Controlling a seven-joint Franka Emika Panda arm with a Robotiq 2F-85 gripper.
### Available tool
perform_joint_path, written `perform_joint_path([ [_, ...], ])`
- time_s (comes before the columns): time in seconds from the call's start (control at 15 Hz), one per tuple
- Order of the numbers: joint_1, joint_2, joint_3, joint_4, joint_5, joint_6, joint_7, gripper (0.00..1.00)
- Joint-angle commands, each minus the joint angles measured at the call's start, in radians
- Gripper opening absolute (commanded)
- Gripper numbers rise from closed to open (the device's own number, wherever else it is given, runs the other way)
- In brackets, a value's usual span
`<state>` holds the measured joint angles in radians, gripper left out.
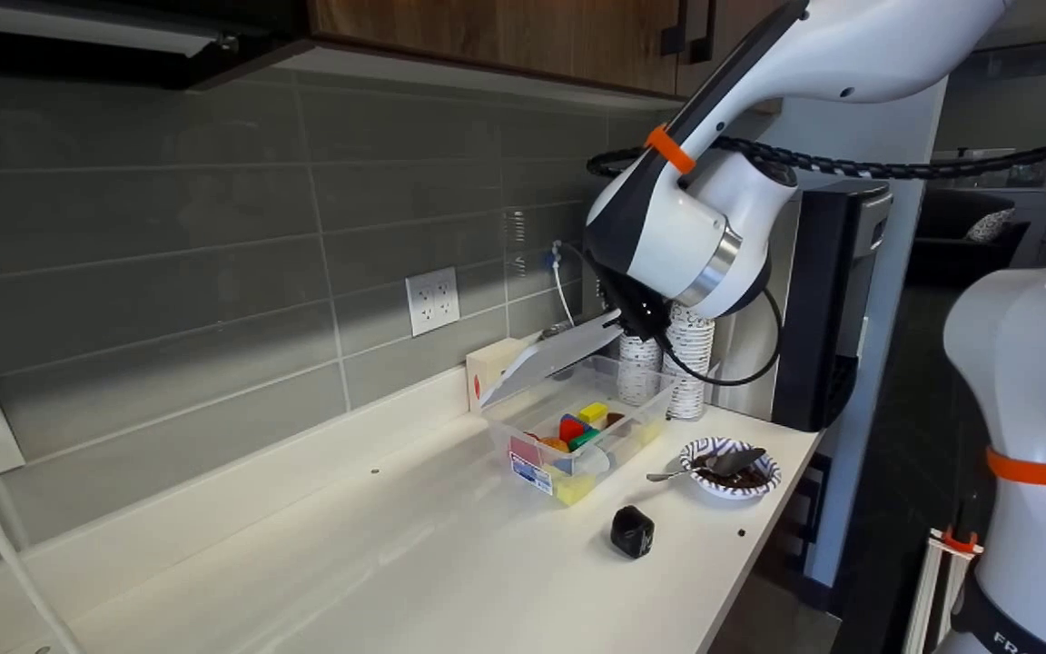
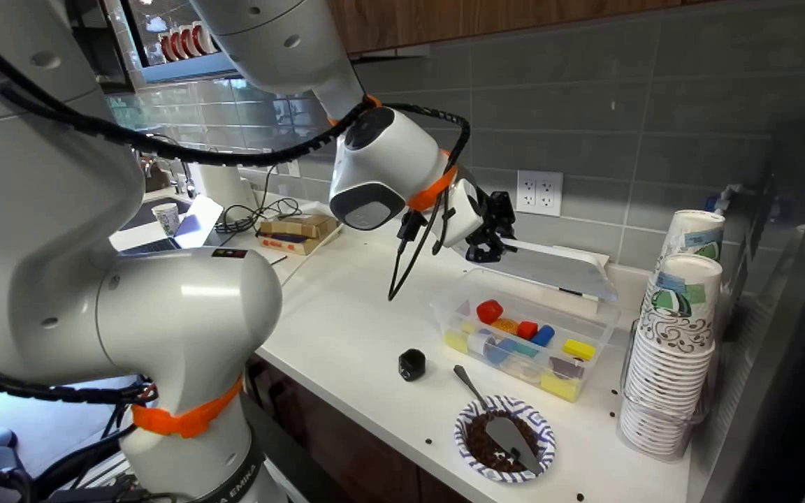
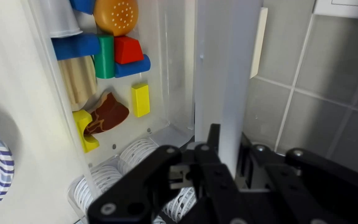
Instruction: Put the white lid on the clear storage bin
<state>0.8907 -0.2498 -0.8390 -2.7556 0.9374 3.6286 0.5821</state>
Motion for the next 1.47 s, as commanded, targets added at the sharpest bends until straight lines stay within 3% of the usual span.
perform_joint_path([
  [0.0,0.127,0.033,-0.131,0.0,-0.081,0.054,0.093,0.03],
  [0.4,0.325,0.057,-0.348,0.0,-0.151,0.084,0.16,0.03],
  [0.87,0.572,0.019,-0.61,0.003,-0.16,0.153,0.147,0.03],
  [1.4,0.892,-0.143,-0.911,0.003,-0.16,0.345,0.075,0.03],
])
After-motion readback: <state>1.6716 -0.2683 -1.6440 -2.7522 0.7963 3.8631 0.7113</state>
